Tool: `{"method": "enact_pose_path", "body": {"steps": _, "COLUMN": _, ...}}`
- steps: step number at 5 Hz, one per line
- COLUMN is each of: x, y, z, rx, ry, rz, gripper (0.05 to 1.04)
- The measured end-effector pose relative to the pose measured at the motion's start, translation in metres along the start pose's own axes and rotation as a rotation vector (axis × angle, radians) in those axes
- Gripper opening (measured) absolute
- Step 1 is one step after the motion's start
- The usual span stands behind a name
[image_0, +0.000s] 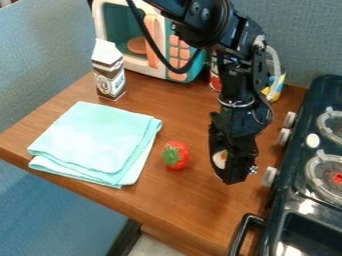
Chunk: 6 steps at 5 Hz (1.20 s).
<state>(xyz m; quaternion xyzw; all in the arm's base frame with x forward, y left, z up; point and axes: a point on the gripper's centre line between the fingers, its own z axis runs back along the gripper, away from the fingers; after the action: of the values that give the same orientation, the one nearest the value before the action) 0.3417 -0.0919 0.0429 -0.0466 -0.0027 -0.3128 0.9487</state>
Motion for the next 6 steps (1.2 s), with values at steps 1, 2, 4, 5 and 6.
{"method": "enact_pose_path", "body": {"steps": 1, "x": -0.001, "y": 0.001, "z": -0.014, "rx": -0.006, "ry": 0.016, "rz": -0.015, "gripper": 0.641}}
{"method": "enact_pose_path", "body": {"steps": 2, "x": -0.003, "y": 0.003, "z": -0.021, "rx": 0.004, "ry": 0.034, "rz": -0.009, "gripper": 0.641}}
{"method": "enact_pose_path", "body": {"steps": 4, "x": -0.006, "y": -0.002, "z": -0.025, "rx": 0.003, "ry": 0.069, "rz": -0.062, "gripper": 0.976}}
{"method": "enact_pose_path", "body": {"steps": 5, "x": -0.012, "y": -0.013, "z": -0.022, "rx": -0.060, "ry": 0.023, "rz": -0.071, "gripper": 1.001}}
{"method": "enact_pose_path", "body": {"steps": 6, "x": -0.010, "y": -0.009, "z": 0.015, "rx": -0.049, "ry": -0.057, "rz": -0.064, "gripper": 1.001}}
